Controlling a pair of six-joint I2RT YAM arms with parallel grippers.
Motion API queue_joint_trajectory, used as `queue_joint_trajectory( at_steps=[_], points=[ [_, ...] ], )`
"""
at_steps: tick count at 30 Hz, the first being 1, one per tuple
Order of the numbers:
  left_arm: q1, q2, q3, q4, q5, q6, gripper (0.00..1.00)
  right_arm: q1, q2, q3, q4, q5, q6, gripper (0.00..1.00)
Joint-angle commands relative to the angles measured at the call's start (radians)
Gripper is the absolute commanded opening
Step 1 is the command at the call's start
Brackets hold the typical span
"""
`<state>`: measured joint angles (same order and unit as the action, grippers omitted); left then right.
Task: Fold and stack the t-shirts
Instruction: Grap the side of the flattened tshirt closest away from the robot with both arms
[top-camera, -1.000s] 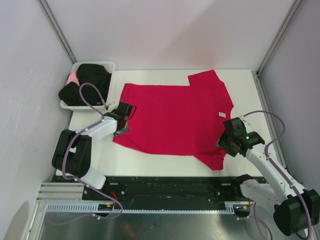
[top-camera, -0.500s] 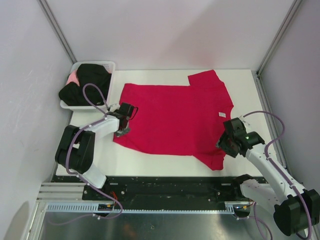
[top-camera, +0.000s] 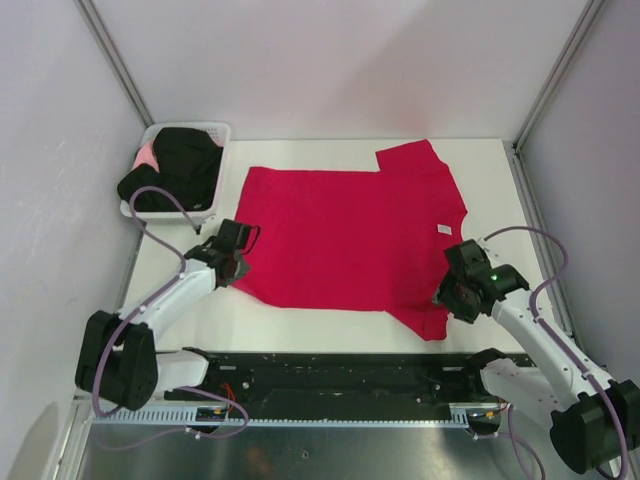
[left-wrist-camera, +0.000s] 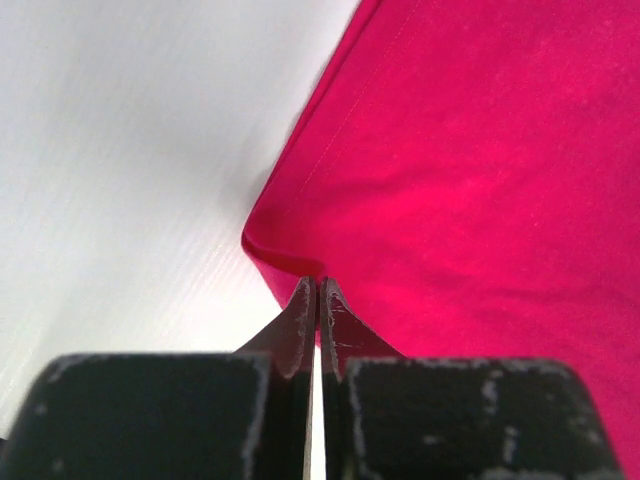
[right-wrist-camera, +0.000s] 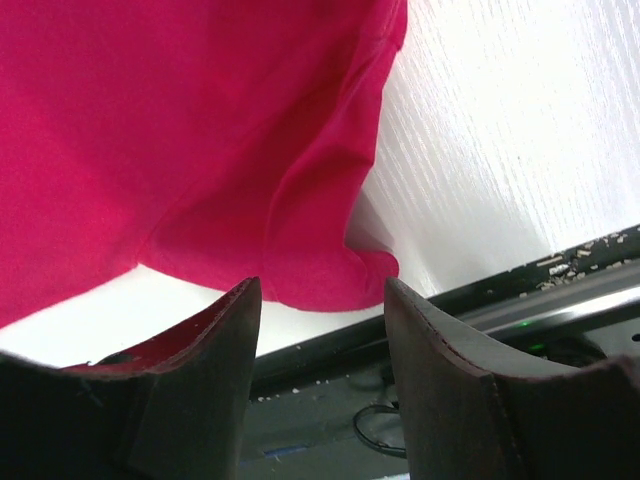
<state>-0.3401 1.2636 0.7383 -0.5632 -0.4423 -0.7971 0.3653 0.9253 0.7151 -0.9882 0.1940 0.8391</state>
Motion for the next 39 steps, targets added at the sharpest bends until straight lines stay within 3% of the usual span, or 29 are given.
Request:
queue_joint_trajectory(
  at_steps=[1, 13, 21, 33, 39],
  points=[
    [-0.005, -0.082, -0.048, -0.012, -0.006, -0.061, 0.00, 0.037, -0.025, 0.039, -0.078, 0.012, 0.038, 0.57],
    [0.003, -0.139, -0.036, -0.016, -0.008, -0.030, 0.00, 0.290, 0.017, 0.077, -0.172, 0.140, 0.157, 0.53],
    [0.034, -0.086, 0.019, -0.015, -0.009, 0.002, 0.00, 0.479, 0.197, 0.081, -0.137, 0.203, 0.210, 0.52],
    [0.078, -0.033, 0.071, -0.015, 0.008, 0.037, 0.00, 0.482, 0.429, 0.081, -0.027, 0.265, 0.152, 0.52],
    [0.079, -0.042, 0.066, -0.015, 0.012, 0.040, 0.00, 0.466, 0.463, 0.079, -0.044, 0.301, 0.157, 0.52]
  ],
)
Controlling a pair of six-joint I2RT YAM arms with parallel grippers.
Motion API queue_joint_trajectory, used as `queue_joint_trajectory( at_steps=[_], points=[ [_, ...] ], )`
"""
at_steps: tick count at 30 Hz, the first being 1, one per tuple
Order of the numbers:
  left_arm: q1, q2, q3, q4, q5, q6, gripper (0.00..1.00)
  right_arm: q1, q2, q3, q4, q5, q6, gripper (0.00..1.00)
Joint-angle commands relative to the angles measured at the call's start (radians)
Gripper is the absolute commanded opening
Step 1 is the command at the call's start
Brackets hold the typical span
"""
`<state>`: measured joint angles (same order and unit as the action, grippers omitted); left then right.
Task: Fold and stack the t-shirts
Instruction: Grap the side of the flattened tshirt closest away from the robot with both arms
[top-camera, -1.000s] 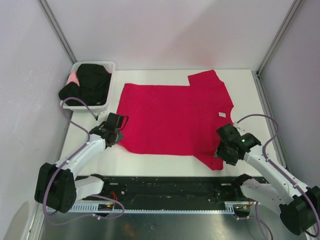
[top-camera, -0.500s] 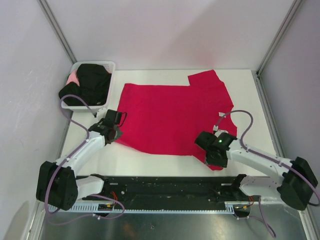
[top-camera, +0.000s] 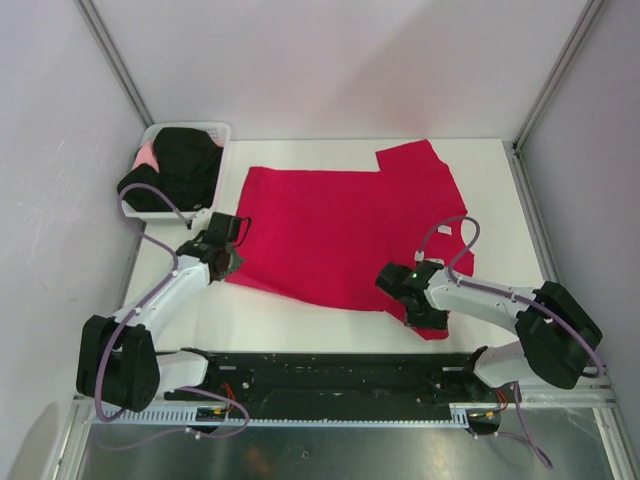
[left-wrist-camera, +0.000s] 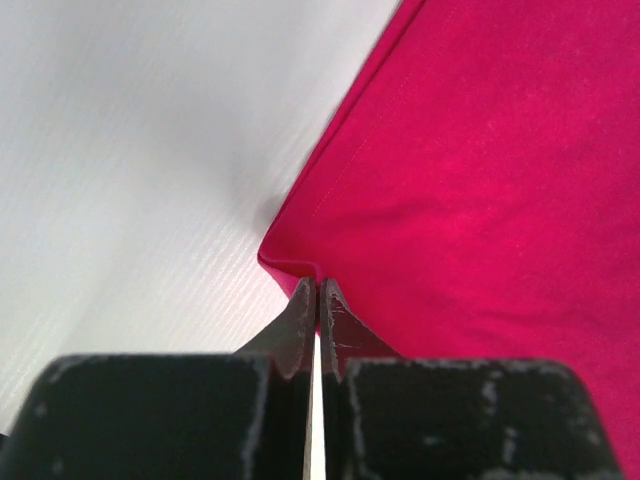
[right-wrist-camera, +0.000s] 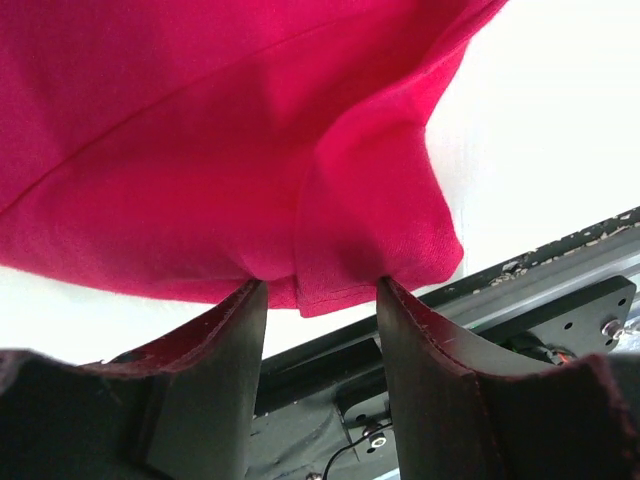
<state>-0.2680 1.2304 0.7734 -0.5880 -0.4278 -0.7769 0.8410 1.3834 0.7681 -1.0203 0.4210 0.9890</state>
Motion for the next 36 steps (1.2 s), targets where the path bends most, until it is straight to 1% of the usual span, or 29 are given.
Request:
queue_joint_trajectory(
  at_steps=[1, 3, 9, 12, 14, 17, 21, 24, 26, 31, 36],
  points=[
    [0.007, -0.013, 0.028, 0.010, -0.004, 0.020, 0.00, -0.011, 0.000, 0.024, -0.019, 0.074, 0.009, 0.51],
    [0.008, -0.022, 0.023, 0.010, -0.004, 0.020, 0.00, -0.012, -0.014, 0.019, -0.032, 0.069, 0.015, 0.47],
    [0.020, -0.030, 0.011, 0.010, -0.006, 0.022, 0.00, -0.032, -0.092, 0.015, -0.084, 0.042, 0.024, 0.22],
    [0.024, -0.032, 0.010, 0.011, -0.008, 0.023, 0.00, -0.062, -0.145, 0.014, -0.104, 0.008, 0.007, 0.06],
    [0.026, -0.035, 0.011, 0.010, -0.009, 0.026, 0.00, -0.087, -0.197, 0.014, -0.111, -0.028, -0.004, 0.01],
    [0.028, -0.037, 0.012, 0.011, -0.011, 0.030, 0.00, -0.151, -0.297, 0.023, -0.114, -0.114, -0.036, 0.00],
    [0.030, -0.045, 0.009, 0.010, -0.016, 0.036, 0.00, -0.296, -0.438, 0.081, -0.129, -0.266, -0.099, 0.00],
    [0.030, -0.053, 0.007, 0.008, -0.018, 0.039, 0.00, -0.414, -0.498, 0.162, -0.153, -0.353, -0.139, 0.00],
    [0.031, -0.058, 0.005, 0.009, -0.019, 0.040, 0.00, -0.468, -0.518, 0.209, -0.160, -0.387, -0.151, 0.00],
    [0.033, -0.034, 0.033, 0.010, -0.022, 0.039, 0.00, -0.538, -0.520, 0.240, -0.095, -0.390, -0.137, 0.00],
    [0.033, 0.086, 0.117, 0.011, -0.027, 0.057, 0.00, -0.620, -0.448, 0.240, 0.037, -0.349, -0.147, 0.00]
  ],
)
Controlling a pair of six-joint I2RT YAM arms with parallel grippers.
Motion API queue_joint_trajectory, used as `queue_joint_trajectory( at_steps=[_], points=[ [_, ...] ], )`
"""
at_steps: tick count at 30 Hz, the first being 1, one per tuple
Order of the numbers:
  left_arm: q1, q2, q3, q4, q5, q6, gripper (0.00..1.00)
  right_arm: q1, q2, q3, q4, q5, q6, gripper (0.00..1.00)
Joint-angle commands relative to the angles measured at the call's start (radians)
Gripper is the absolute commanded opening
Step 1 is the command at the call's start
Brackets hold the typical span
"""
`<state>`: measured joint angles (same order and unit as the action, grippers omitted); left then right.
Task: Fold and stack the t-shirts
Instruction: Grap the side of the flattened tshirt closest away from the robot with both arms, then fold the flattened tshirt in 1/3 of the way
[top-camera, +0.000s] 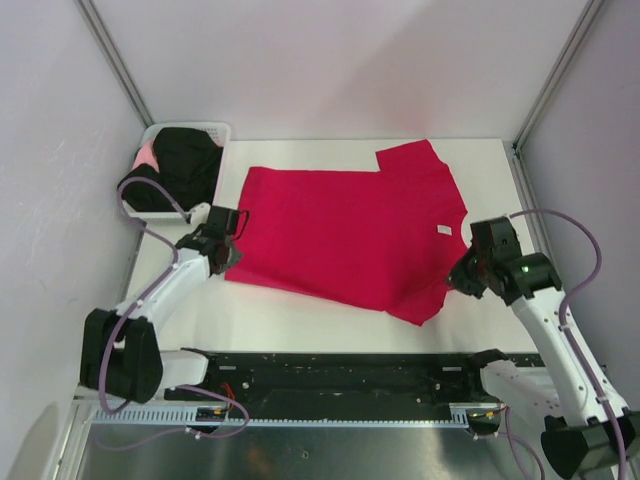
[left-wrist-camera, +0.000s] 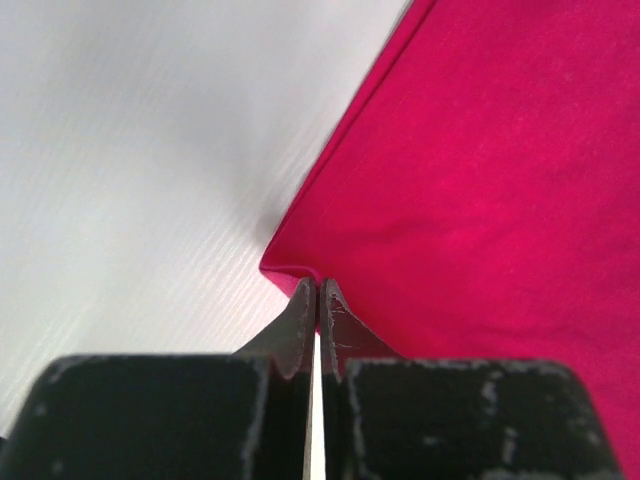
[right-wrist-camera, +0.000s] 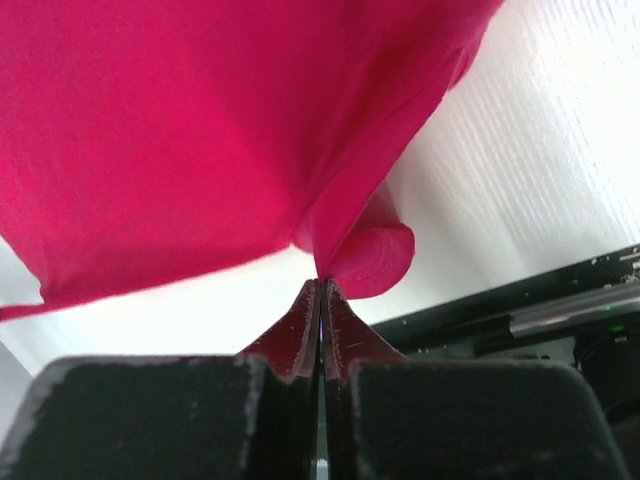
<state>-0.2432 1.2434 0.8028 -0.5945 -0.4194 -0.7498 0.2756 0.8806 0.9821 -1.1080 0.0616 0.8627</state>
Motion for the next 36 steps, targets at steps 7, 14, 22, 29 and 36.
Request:
queue_joint_trajectory(
  at_steps=[7, 14, 22, 29, 36],
  points=[
    [0.012, 0.288, 0.232, 0.019, -0.026, 0.048, 0.00, -0.172, 0.250, 0.027, 0.388, -0.007, -0.040, 0.00],
    [0.020, 0.409, 0.353, 0.021, -0.015, 0.055, 0.00, -0.230, 0.449, 0.032, 0.590, -0.046, -0.025, 0.00],
    [0.056, 0.413, 0.364, 0.021, -0.029, 0.057, 0.00, -0.319, 0.549, 0.049, 0.670, -0.096, -0.024, 0.00],
    [0.072, 0.409, 0.364, 0.027, -0.036, 0.059, 0.00, -0.372, 0.562, 0.067, 0.688, -0.118, -0.027, 0.00],
    [0.085, 0.399, 0.350, 0.039, -0.035, 0.049, 0.00, -0.393, 0.565, 0.075, 0.691, -0.125, -0.038, 0.00]
  ],
)
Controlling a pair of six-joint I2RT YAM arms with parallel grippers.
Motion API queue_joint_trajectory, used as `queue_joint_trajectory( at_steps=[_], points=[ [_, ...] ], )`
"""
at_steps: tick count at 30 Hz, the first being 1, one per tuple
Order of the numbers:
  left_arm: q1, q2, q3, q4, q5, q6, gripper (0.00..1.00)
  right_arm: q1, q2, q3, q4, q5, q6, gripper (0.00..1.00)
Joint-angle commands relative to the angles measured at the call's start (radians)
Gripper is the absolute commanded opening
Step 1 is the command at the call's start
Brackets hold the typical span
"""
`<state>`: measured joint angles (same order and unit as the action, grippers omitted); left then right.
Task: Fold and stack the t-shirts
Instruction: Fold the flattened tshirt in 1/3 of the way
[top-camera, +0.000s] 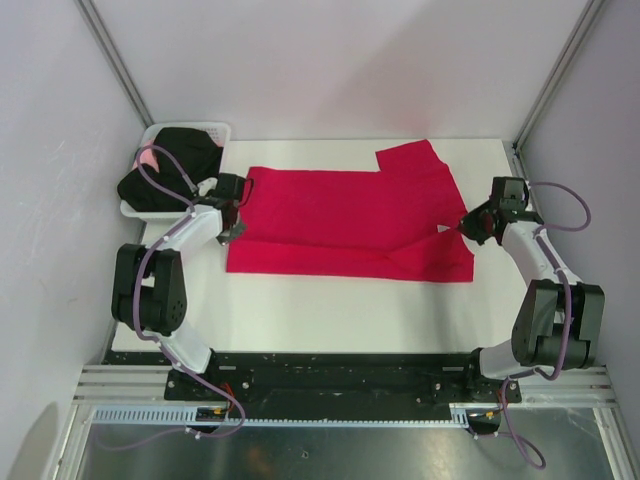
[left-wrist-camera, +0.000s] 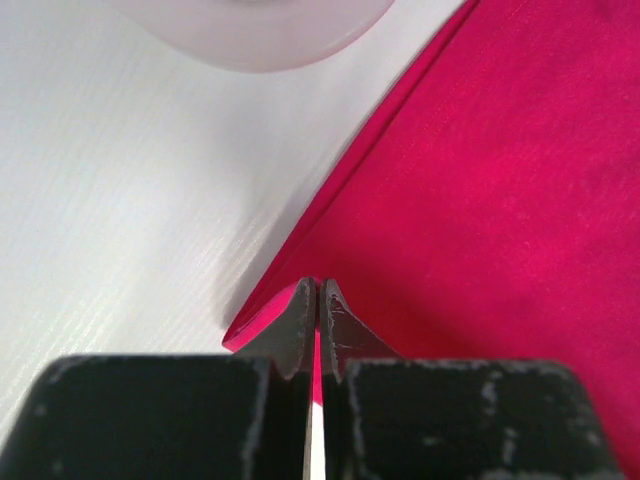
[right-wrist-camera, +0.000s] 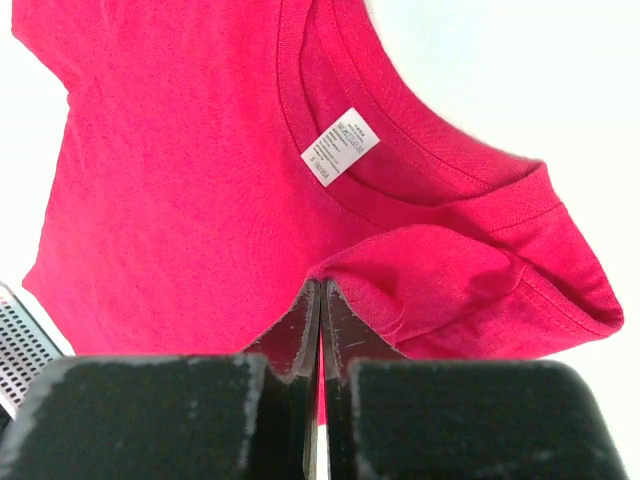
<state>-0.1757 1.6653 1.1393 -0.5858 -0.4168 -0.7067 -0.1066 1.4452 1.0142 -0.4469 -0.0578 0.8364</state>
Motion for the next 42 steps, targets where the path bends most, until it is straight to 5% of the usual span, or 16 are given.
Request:
queue_joint_trajectory(
  at_steps=[1, 21, 23, 25, 28, 31, 36, 42],
  points=[
    [0.019, -0.021, 0.016, 0.034, -0.032, 0.009, 0.00, -0.014, 0.000, 0.043, 0.031, -0.006, -0.012, 0.00],
    [0.026, 0.121, 0.120, 0.075, 0.010, 0.075, 0.00, -0.028, 0.057, 0.043, 0.071, -0.023, -0.032, 0.00],
    [0.033, 0.128, 0.125, 0.077, 0.016, 0.084, 0.00, -0.030, 0.064, 0.045, 0.078, -0.024, -0.040, 0.06],
    [0.042, 0.128, 0.130, 0.081, 0.026, 0.099, 0.11, -0.029, 0.067, 0.048, 0.086, -0.019, -0.054, 0.25],
    [0.052, 0.107, 0.131, 0.081, 0.029, 0.118, 0.53, -0.028, 0.069, 0.074, 0.068, -0.005, -0.093, 0.50],
    [0.052, 0.056, 0.118, 0.084, 0.045, 0.124, 0.72, -0.010, 0.053, 0.107, 0.027, 0.014, -0.139, 0.58],
    [-0.003, -0.062, 0.048, 0.093, 0.074, 0.122, 0.76, 0.081, 0.001, 0.079, -0.074, 0.077, -0.174, 0.58],
    [-0.080, -0.159, -0.118, 0.144, 0.181, 0.028, 0.73, 0.234, -0.034, -0.097, -0.002, 0.082, -0.130, 0.47]
  ],
)
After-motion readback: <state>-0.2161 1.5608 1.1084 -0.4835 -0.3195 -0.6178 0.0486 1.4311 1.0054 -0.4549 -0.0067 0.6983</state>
